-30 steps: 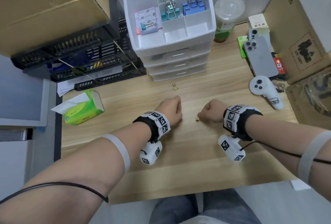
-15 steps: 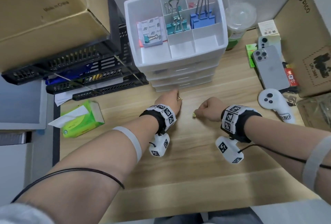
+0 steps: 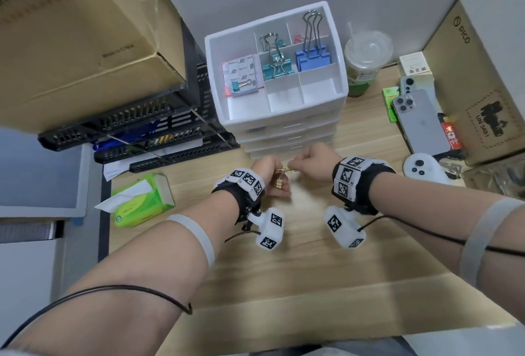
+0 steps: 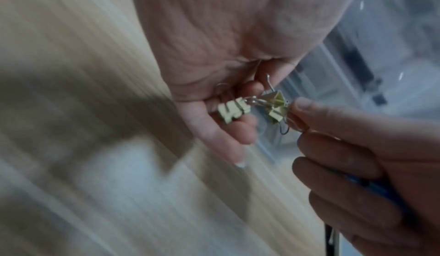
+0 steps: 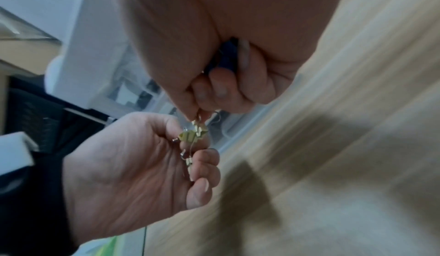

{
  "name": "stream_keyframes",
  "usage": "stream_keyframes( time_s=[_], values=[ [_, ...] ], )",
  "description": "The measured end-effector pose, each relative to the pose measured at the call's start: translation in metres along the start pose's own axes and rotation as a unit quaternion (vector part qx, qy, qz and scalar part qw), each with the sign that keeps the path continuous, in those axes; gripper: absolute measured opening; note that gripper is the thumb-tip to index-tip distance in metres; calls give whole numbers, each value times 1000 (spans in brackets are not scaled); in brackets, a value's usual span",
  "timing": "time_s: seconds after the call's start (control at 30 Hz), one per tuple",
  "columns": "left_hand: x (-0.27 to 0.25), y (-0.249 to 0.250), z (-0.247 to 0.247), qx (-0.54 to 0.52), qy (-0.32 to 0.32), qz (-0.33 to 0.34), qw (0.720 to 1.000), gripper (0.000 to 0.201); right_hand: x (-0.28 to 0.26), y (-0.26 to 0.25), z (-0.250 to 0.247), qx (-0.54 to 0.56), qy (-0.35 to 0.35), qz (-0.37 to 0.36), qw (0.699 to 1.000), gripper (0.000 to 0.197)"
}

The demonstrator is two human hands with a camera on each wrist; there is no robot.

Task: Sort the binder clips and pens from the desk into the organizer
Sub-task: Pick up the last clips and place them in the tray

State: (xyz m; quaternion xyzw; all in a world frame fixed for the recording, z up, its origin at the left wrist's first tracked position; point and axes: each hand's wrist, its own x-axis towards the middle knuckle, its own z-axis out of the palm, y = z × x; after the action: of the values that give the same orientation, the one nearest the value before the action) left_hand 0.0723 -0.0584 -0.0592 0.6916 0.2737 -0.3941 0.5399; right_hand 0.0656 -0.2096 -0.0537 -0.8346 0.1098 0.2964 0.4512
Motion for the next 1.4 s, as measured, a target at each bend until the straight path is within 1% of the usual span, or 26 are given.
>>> stream_keyframes(
  time_s=[0.07, 0.13, 0.17, 0.27, 0.37, 0.47, 0.53, 0.6, 0.63, 0.7, 0.77, 0.83, 0.9, 0.97, 1.0, 1.03, 1.1, 1.13, 1.17, 1.2, 1.23, 1.27, 1.33, 1.4],
  values=[
    [-9, -1, -4, -79, -11, -7, 997, 11, -5, -14, -3, -24, -3, -21, 999, 24],
    [-18, 0, -8, -101, -26, -6, 995, 12, -10, -25, -6, -37, -12, -44, 998, 26],
    [-21, 1, -10, -105, -31, -6, 994, 14, -13, -31, -6, -44, -17, -55, 997, 26],
    [-29, 4, -13, -86, -20, 2, 996, 23, -22, -42, -4, -71, -34, -81, 994, 23],
    [-40, 8, -16, -59, -35, 12, 998, 24, -31, -50, -3, -67, -34, -92, 993, 30],
    [-48, 12, -22, -16, -30, 21, 999, 34, -39, -61, -9, 27, 2, -58, 998, 36],
    [-57, 22, -24, 20, -22, 30, 999, 39, -43, -73, -19, 83, 19, -6, 996, 39],
    [-71, 39, -24, 89, -12, 58, 994, 36, -47, -89, -33, 100, 4, 56, 993, 37],
    [-79, 49, -23, 130, -7, 83, 988, 34, -49, -97, -42, 98, -8, 74, 992, 36],
    [-97, 74, -19, 208, 27, 151, 966, 42, -51, -114, -61, 87, -8, 78, 993, 35],
    [-112, 100, -15, 258, 86, 230, 934, 48, -54, -129, -84, 92, 28, 71, 993, 30],
    [-117, 123, -10, 270, 127, 295, 908, 49, -53, -138, -104, 105, 71, 74, 989, 23],
    [-117, 140, -7, 283, 166, 320, 889, 44, -50, -140, -118, 144, 70, 100, 982, 16],
    [-114, 151, -3, 310, 190, 311, 878, 45, -47, -137, -125, 184, 54, 113, 975, 12],
    [-111, 155, -1, 321, 196, 307, 874, 46, -44, -135, -127, 190, 51, 109, 974, 10],
    [-109, 157, 2, 336, 203, 306, 867, 44, -39, -132, -130, 181, 57, 89, 978, 12],
    [-104, 156, 7, 373, 218, 307, 848, 30, -33, -127, -131, 122, 86, 39, 988, 30],
    [-102, 154, 9, 388, 224, 312, 838, 20, -33, -126, -129, 74, 104, 23, 992, 34],
    [-99, 151, 11, 401, 227, 317, 829, 12, -33, -126, -127, 3, 119, 17, 993, 33],
    [-98, 148, 13, 416, 230, 319, 820, 11, -32, -127, -123, -78, 134, 15, 988, 26],
    [-96, 145, 14, 428, 233, 321, 812, 14, -34, -130, -119, -149, 153, 10, 977, 19],
    [-94, 142, 15, 437, 237, 325, 805, 17, -32, -130, -115, -188, 173, 3, 967, 14],
    [-90, 138, 14, 443, 244, 336, 795, 23, -33, -132, -110, -214, 199, -21, 956, 14],
    [-88, 136, 13, 436, 246, 349, 792, 27, -32, -131, -108, -231, 209, -42, 949, 14]
  ],
)
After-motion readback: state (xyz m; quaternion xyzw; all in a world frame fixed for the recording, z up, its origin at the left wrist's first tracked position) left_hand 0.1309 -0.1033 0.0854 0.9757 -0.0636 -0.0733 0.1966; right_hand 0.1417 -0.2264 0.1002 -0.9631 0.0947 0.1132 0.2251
